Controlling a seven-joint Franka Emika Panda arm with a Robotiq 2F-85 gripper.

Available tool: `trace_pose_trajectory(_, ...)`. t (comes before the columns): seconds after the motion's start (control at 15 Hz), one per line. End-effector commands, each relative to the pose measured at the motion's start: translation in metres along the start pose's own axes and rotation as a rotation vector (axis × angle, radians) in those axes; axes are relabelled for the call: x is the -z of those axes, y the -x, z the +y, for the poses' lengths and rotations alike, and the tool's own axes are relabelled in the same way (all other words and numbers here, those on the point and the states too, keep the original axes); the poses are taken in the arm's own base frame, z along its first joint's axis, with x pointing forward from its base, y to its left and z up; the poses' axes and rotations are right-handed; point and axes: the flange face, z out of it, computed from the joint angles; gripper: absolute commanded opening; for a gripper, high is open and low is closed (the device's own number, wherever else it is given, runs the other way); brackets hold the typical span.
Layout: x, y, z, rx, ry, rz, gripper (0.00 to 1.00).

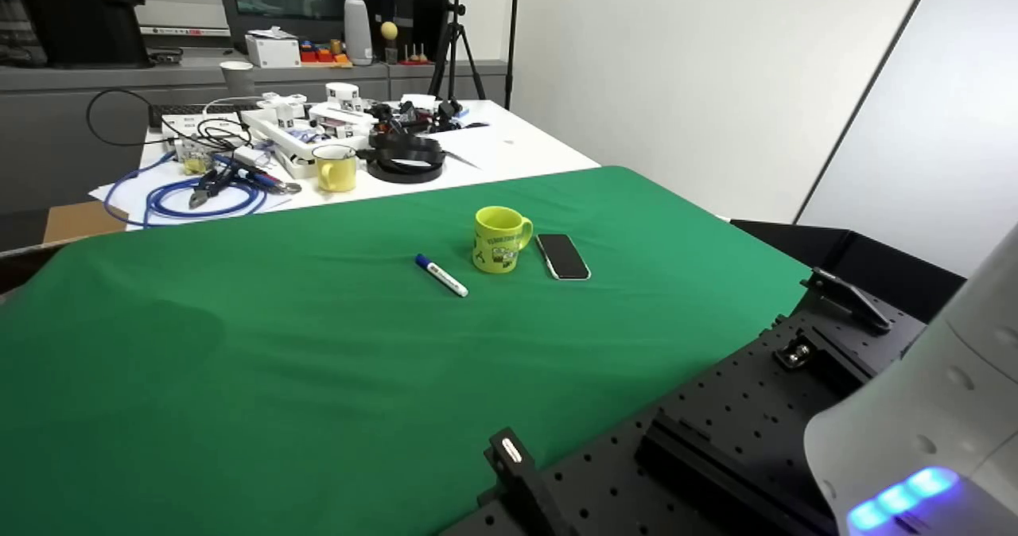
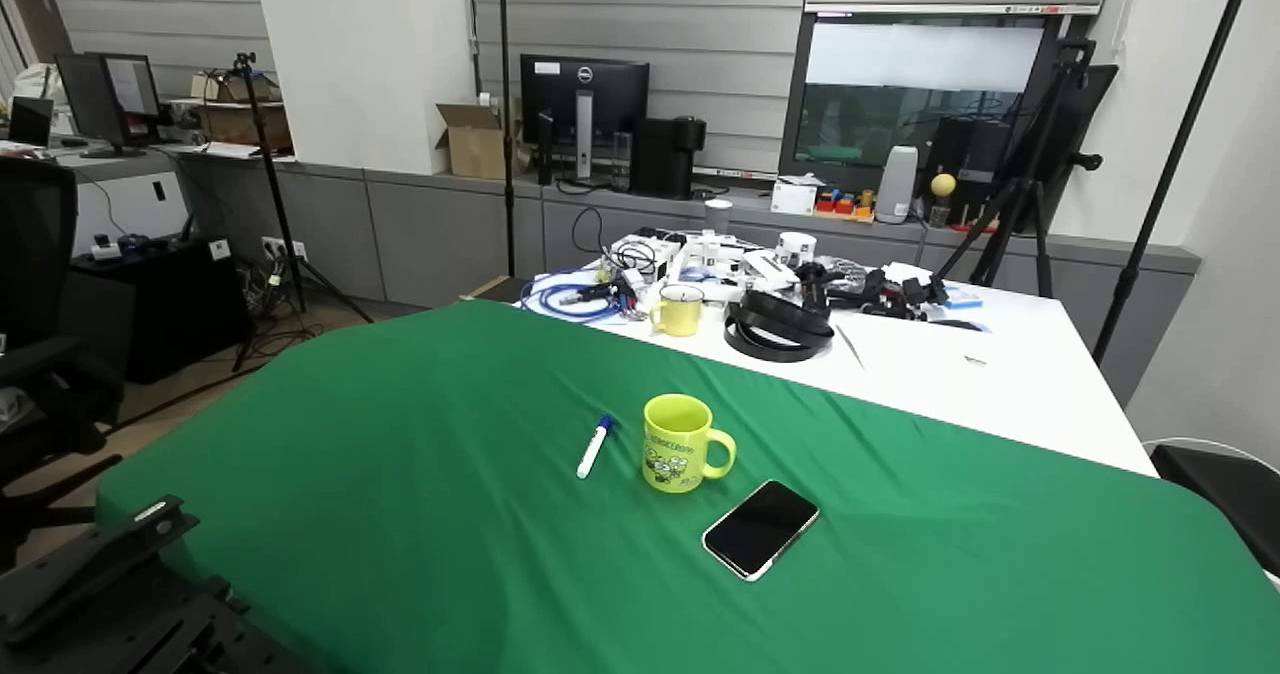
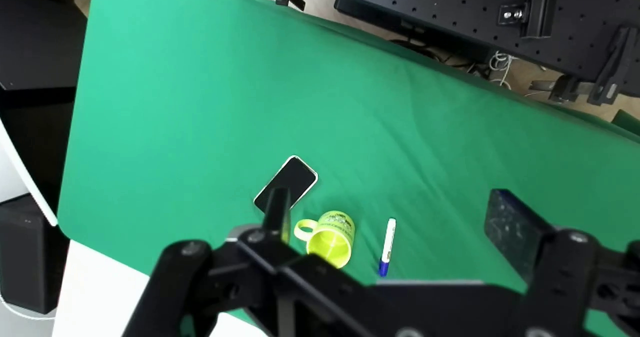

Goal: Put the marker in the cup

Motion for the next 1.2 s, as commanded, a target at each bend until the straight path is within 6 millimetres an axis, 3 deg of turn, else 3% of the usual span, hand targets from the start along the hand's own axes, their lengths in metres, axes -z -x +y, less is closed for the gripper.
trace_pose_trajectory(0.0, -0.047, -0.057, 0.004, 0.059, -0.028, -0.018, 1.0)
trace_pose_trajectory(0.47, -0.159, -0.182, 0.001, 0.118, -0.054, 0.021, 1.0)
trace_pose_trajectory(0.73, -0.194, -0.242, -0.008, 0.045, -0.04, 0.002, 1.0)
trace_pose_trajectory(0.8, -0.189, -0.21, -0.009, 0.105, -0.061, 0.023, 1.0)
trace_pose_trajectory(0.93, -0.2, -0.232, -0.012, 0.081, -0.058, 0.008, 1.0)
trace_pose_trajectory(1.13, -0.202, -0.24, -0.011, 0.072, -0.057, 0.005, 1.0)
